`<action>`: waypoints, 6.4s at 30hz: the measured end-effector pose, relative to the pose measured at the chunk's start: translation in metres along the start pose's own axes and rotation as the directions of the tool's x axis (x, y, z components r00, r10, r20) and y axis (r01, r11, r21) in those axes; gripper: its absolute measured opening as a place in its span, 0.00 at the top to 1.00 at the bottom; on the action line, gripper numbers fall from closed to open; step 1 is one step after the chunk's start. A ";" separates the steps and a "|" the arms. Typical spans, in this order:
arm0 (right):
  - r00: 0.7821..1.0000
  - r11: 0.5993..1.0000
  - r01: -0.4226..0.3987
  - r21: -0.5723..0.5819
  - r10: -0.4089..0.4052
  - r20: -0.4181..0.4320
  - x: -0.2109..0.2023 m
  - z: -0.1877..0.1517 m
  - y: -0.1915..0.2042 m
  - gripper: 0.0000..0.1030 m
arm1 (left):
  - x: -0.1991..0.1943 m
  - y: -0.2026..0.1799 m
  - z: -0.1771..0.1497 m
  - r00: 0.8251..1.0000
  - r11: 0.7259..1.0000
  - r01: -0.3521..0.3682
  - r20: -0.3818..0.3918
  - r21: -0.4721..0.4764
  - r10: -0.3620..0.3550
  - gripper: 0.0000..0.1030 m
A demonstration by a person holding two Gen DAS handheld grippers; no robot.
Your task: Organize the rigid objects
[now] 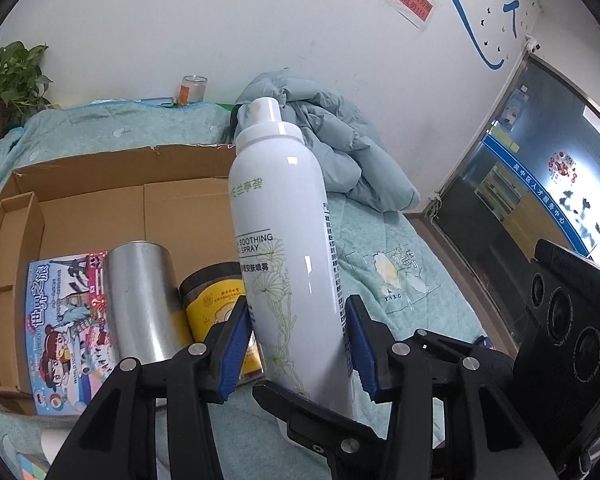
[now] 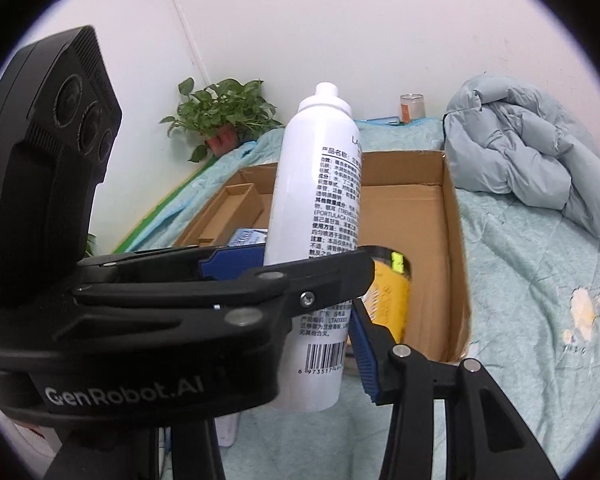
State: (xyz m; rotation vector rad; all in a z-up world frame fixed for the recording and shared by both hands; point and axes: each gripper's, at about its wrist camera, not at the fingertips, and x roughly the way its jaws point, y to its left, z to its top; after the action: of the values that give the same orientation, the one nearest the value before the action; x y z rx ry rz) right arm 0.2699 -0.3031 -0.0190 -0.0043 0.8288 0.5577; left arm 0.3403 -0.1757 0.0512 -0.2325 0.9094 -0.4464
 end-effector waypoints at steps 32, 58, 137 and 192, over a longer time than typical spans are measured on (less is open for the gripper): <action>0.957 0.973 0.194 0.126 -0.160 -0.242 0.072 0.000 -0.087 0.58 | 0.152 0.015 0.021 0.970 0.998 0.040 -0.239 -0.054 -0.052 0.55; 0.991 0.991 0.132 0.024 -0.133 0.020 -0.024 -0.078 0.042 0.28 | -0.171 0.088 -0.126 0.912 0.925 -0.379 0.154 -0.043 0.381 0.37; 0.968 0.997 -0.036 -0.061 0.020 -0.251 0.102 -0.127 0.095 0.39 | -0.090 0.142 -0.204 0.992 0.962 -0.126 -0.021 -0.243 0.125 0.09; 0.993 0.990 0.117 -0.080 -0.117 0.014 0.028 -0.084 0.104 0.36 | -0.079 0.086 -0.142 0.998 0.991 -0.035 -0.058 -0.127 0.028 0.64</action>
State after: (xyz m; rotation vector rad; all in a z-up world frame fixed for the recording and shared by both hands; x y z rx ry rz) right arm 0.1776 -0.2195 -0.0743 -0.1240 0.7910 0.4800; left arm 0.2079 -0.0642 -0.0107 -0.3236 0.9963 -0.3673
